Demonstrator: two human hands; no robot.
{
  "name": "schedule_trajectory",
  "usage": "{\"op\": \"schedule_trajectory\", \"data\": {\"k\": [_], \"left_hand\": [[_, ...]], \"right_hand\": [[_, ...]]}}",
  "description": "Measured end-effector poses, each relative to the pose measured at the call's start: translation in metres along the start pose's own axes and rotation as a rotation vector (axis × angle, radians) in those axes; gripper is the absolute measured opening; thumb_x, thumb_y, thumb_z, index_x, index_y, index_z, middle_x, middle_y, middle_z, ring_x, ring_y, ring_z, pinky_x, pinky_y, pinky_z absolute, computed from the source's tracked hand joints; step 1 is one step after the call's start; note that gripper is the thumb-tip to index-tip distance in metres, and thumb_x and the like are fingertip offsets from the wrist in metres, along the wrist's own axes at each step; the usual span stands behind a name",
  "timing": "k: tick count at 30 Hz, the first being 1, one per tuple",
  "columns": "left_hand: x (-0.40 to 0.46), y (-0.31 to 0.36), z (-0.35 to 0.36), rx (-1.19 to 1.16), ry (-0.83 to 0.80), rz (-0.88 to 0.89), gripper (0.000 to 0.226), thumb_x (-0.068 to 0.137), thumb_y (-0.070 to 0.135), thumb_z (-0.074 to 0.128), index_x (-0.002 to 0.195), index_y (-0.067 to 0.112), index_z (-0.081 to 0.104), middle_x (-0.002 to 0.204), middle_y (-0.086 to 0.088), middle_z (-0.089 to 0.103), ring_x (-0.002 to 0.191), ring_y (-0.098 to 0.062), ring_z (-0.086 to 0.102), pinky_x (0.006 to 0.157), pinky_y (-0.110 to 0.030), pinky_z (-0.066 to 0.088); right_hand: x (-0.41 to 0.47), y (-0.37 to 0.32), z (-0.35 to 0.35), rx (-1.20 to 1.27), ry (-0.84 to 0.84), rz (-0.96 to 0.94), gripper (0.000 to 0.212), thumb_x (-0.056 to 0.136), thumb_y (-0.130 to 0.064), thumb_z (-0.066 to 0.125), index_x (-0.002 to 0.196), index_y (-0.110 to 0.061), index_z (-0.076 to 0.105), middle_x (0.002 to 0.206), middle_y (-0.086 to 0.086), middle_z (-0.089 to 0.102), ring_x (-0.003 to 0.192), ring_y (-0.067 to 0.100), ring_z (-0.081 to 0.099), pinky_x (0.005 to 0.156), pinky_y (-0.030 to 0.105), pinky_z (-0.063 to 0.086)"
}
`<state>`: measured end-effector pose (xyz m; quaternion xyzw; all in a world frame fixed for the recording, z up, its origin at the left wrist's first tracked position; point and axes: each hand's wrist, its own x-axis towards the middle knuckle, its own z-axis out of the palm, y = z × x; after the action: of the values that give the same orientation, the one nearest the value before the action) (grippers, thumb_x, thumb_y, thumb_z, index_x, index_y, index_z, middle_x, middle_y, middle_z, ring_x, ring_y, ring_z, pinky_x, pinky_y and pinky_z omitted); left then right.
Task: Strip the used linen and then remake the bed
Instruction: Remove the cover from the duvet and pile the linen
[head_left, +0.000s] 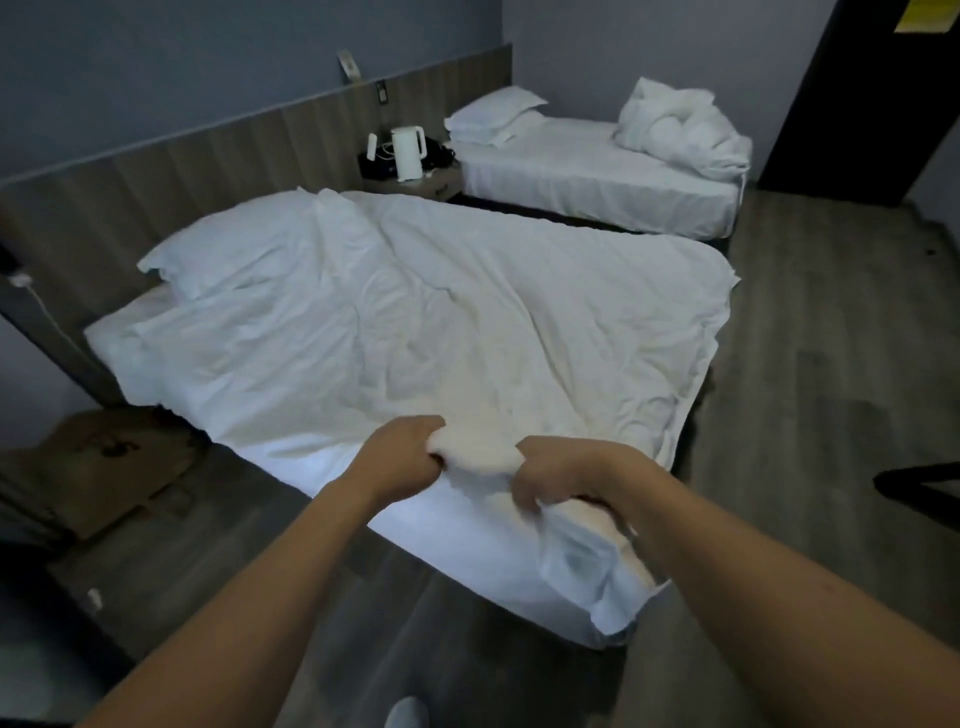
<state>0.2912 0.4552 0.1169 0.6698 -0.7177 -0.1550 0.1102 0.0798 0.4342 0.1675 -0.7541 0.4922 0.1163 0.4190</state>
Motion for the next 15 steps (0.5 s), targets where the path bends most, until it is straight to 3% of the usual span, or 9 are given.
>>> {"op": "schedule_trajectory", "data": {"k": [3, 4, 6, 8, 9, 11, 13, 15], "left_hand": [[-0.005, -0.046, 0.029, 0.089, -0.056, -0.068, 0.025, 0.081, 0.033, 0.056, 0.105, 0.027, 0.053, 0.099, 0.002, 0.055, 0.093, -0.027, 0.055, 0.074, -0.037, 0.044], [-0.004, -0.062, 0.037, 0.058, -0.05, -0.131, 0.018, 0.086, 0.032, 0.054, 0.103, 0.029, 0.052, 0.1, 0.001, 0.055, 0.094, -0.028, 0.056, 0.075, -0.038, 0.046], [0.002, -0.087, 0.037, -0.157, -0.008, -0.234, 0.006, 0.093, 0.021, 0.045, 0.091, 0.025, 0.049, 0.093, -0.002, 0.058, 0.087, -0.029, 0.059, 0.068, -0.037, 0.045], [0.022, -0.105, 0.016, -0.31, 0.052, -0.264, 0.014, 0.095, 0.013, 0.04, 0.086, 0.018, 0.05, 0.085, -0.003, 0.059, 0.079, -0.027, 0.057, 0.061, -0.032, 0.041], [0.033, -0.111, 0.001, -0.346, 0.085, -0.257, 0.015, 0.095, 0.014, 0.041, 0.086, 0.016, 0.052, 0.084, -0.003, 0.059, 0.079, -0.026, 0.056, 0.061, -0.031, 0.042], [0.055, -0.117, -0.032, -0.336, 0.128, -0.163, 0.014, 0.095, 0.017, 0.043, 0.09, 0.013, 0.056, 0.088, -0.004, 0.063, 0.082, -0.027, 0.058, 0.071, -0.038, 0.049], [0.067, -0.11, -0.058, -0.193, 0.089, 0.039, 0.009, 0.09, 0.014, 0.045, 0.091, 0.013, 0.054, 0.09, -0.006, 0.064, 0.083, -0.029, 0.059, 0.074, -0.042, 0.049], [0.07, -0.1, -0.077, -0.093, 0.05, 0.189, 0.008, 0.086, 0.012, 0.049, 0.091, 0.018, 0.051, 0.086, -0.004, 0.064, 0.078, -0.028, 0.058, 0.066, -0.038, 0.046]], "right_hand": [[0.007, -0.012, -0.025, -0.027, 0.054, -0.03, 0.018, 0.047, -0.017, 0.06, 0.064, -0.016, 0.053, 0.089, 0.005, 0.059, 0.085, 0.023, 0.056, 0.063, 0.029, 0.04], [0.011, -0.014, -0.031, -0.065, 0.038, -0.018, 0.017, 0.047, -0.016, 0.06, 0.062, -0.012, 0.055, 0.087, 0.007, 0.06, 0.085, 0.026, 0.057, 0.065, 0.031, 0.041], [0.018, -0.021, -0.039, -0.143, -0.024, 0.006, 0.004, 0.063, -0.007, 0.065, 0.066, -0.006, 0.068, 0.08, 0.009, 0.066, 0.084, 0.032, 0.061, 0.065, 0.03, 0.045], [0.026, -0.027, -0.043, -0.166, 0.015, 0.167, 0.015, 0.078, -0.003, 0.061, 0.083, -0.009, 0.073, 0.078, 0.006, 0.063, 0.082, 0.033, 0.061, 0.06, 0.025, 0.042], [0.029, -0.034, -0.044, -0.138, 0.054, 0.252, 0.019, 0.079, -0.008, 0.062, 0.096, -0.007, 0.069, 0.087, 0.007, 0.062, 0.085, 0.032, 0.061, 0.063, 0.026, 0.042], [0.048, -0.049, -0.042, 0.009, 0.124, 0.326, 0.059, 0.078, -0.028, 0.069, 0.132, -0.011, 0.051, 0.12, 0.008, 0.058, 0.106, 0.029, 0.059, 0.083, 0.031, 0.048], [0.073, -0.076, -0.03, 0.086, 0.183, 0.181, 0.099, 0.072, -0.042, 0.077, 0.151, -0.025, 0.021, 0.143, 0.004, 0.044, 0.126, 0.027, 0.049, 0.102, 0.038, 0.043], [0.108, -0.1, -0.008, 0.024, 0.269, 0.082, 0.096, 0.073, -0.038, 0.077, 0.15, -0.025, 0.021, 0.137, 0.001, 0.048, 0.119, 0.025, 0.052, 0.099, 0.036, 0.044]]}}
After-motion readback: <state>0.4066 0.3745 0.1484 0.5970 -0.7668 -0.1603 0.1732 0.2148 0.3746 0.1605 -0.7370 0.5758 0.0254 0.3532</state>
